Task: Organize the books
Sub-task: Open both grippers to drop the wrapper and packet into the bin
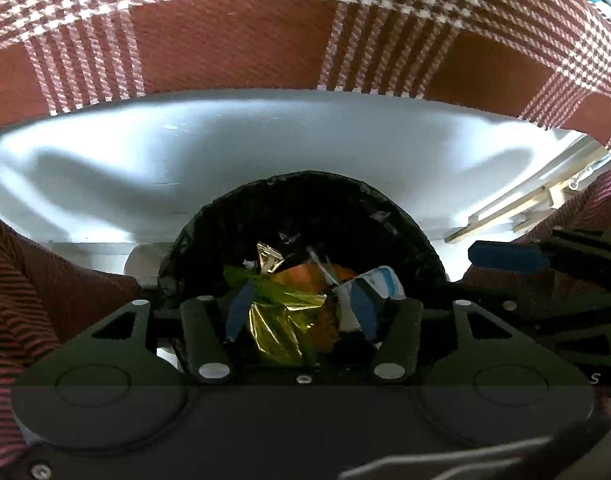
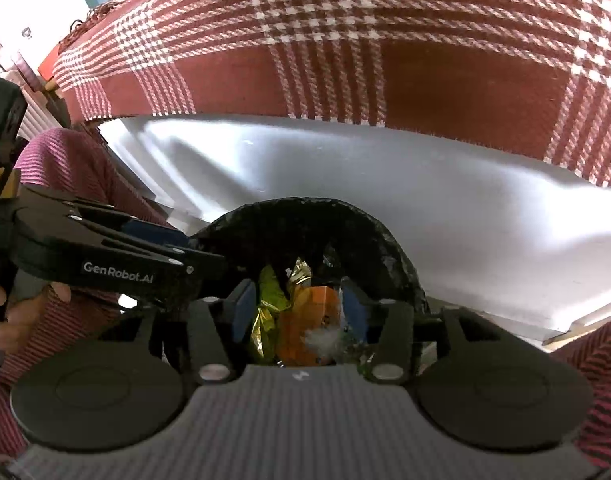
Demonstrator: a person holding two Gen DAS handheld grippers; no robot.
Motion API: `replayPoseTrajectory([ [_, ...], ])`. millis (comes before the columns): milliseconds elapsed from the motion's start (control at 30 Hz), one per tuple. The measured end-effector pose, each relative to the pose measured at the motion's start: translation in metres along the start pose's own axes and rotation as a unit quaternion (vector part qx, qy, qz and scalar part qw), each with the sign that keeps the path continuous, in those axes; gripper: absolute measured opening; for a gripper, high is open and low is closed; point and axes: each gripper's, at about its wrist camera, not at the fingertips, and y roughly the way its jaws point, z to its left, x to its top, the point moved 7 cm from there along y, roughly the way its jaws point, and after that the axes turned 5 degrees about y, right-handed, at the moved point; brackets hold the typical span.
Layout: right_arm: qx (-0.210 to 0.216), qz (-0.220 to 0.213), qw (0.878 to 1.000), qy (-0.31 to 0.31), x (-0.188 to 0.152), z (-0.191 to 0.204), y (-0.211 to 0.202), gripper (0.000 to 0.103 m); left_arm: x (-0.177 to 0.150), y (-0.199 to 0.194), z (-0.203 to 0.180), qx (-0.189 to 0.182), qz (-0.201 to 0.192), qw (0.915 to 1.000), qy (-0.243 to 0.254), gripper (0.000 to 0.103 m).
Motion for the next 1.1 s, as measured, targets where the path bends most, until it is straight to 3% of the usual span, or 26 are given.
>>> replayPoseTrajectory([
  [400,-0.002,-0.005,1.000,0.004,-0.0002,0.0008,-0.0005,0.078,-0.0015,-0.0005,-0.0011,-0.001,-0.002,1.0000,-0.009,0.075],
  [1100,-0.012,0.000,1.000,0.006,-0.0014,-0.0007,0.0015,0.087,-0.0042,0.0048,-0.0015,0.013,0.013,0.9998,-0.009,0.081],
])
